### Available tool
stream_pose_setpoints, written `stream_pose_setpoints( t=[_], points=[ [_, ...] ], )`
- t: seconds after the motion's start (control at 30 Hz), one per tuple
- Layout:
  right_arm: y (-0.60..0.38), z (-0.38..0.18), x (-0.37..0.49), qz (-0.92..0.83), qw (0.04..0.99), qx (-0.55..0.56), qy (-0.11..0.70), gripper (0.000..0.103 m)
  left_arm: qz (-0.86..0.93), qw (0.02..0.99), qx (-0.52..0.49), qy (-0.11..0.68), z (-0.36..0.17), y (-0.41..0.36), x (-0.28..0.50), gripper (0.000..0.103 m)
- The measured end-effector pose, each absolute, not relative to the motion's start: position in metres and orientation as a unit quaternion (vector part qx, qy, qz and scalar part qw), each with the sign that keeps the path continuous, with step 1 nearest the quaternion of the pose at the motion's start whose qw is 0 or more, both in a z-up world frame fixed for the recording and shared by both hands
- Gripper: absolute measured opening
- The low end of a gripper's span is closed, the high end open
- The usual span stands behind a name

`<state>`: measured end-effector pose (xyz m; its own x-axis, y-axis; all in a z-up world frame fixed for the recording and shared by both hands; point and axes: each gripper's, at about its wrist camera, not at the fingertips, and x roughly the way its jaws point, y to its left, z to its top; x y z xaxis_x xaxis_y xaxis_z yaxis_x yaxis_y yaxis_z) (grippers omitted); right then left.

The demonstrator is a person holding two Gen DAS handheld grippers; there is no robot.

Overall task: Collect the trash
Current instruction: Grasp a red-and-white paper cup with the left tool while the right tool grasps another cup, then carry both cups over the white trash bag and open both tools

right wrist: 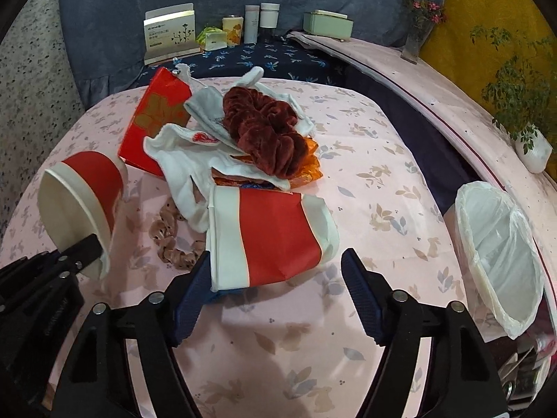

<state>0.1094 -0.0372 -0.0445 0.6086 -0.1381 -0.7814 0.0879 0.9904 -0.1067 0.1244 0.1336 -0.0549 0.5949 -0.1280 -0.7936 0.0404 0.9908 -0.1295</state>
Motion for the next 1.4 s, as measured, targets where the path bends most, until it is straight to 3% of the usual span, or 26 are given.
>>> stream_pose_setpoints(
  t=[0.17, 0.23, 0.4, 0.73, 1.4],
  points=[
    [-0.057, -0.044, 0.103, -0.078, 0.895, -0.013, 0.439, 0.043, -0.053, 0.893, -0.046, 0.444, -0.049, 0.127, 0.117, 0.007],
    [-0.064, -0.045, 0.100, -0.081, 0.893, -0.007, 0.442, 0.025, -0.056, 0.894, -0.045, 0.442, -0.047, 0.123, 0.114, 0.007],
    [-0.084, -0.044, 0.089, -0.087, 0.893, 0.018, 0.441, 0.010, -0.071, 0.897, -0.036, 0.434, -0.039, 0.106, 0.104, 0.004],
    [-0.117, -0.025, 0.066, -0.094, 0.905, 0.047, 0.413, 0.003, -0.095, 0.900, -0.013, 0.424, -0.029, 0.068, 0.086, 0.003],
    [-0.213, 0.015, 0.020, -0.154, 0.918, 0.116, 0.347, 0.003, -0.169, 0.906, 0.031, 0.387, 0.011, -0.037, 0.067, 0.003]
  ],
)
